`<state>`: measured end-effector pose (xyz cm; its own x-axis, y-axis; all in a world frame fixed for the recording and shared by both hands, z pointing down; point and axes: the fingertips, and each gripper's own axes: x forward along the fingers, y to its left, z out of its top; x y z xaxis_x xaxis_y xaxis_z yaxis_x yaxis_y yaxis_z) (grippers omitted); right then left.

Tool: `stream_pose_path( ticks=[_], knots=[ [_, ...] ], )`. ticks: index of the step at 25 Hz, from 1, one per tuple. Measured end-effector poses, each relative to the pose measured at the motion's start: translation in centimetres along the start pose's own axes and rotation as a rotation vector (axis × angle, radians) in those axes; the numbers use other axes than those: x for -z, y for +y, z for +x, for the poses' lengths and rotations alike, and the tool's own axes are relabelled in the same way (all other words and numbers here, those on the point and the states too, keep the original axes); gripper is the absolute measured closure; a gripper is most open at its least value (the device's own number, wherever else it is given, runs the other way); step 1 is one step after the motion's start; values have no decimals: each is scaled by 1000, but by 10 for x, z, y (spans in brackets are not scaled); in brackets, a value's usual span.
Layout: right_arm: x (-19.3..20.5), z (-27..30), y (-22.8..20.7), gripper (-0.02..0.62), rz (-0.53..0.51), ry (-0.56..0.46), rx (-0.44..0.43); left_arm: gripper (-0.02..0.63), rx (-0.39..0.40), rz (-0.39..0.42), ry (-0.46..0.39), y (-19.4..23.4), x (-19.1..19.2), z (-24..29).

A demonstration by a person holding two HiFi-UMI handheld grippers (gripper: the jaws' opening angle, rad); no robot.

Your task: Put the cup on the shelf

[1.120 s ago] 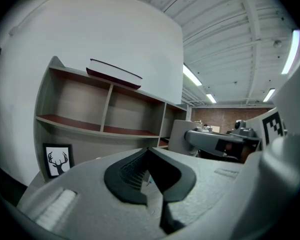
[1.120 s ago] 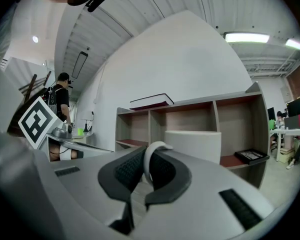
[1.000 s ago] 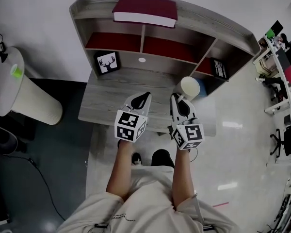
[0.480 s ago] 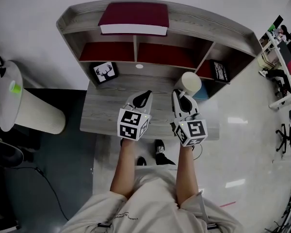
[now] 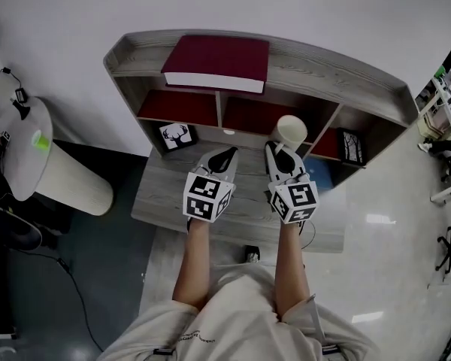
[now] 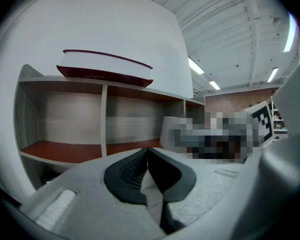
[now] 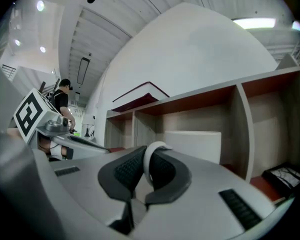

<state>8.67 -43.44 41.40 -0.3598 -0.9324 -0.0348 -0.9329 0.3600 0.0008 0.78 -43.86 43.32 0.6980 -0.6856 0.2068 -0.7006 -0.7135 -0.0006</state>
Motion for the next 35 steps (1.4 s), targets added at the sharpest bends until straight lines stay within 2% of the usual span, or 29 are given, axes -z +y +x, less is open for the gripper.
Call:
stream_pose_path(
  ticks=[5, 9, 16, 28, 35],
  knots=[
    [16, 35, 0, 577, -3, 37, -100, 595, -45, -27, -13, 17, -5, 11],
    [23, 54, -1, 577, -8, 43, -144, 595, -74, -29, 16, 24, 5, 23],
    [29, 81, 1, 578, 42, 57, -254, 595, -107, -41, 25, 34, 3, 41],
    [35, 110, -13, 577, 71, 100, -225, 595, -172, -36, 35, 56, 1, 45],
    [36, 106, -15, 571, 68, 88, -221, 595, -210, -74, -7, 60, 1, 42]
  ],
)
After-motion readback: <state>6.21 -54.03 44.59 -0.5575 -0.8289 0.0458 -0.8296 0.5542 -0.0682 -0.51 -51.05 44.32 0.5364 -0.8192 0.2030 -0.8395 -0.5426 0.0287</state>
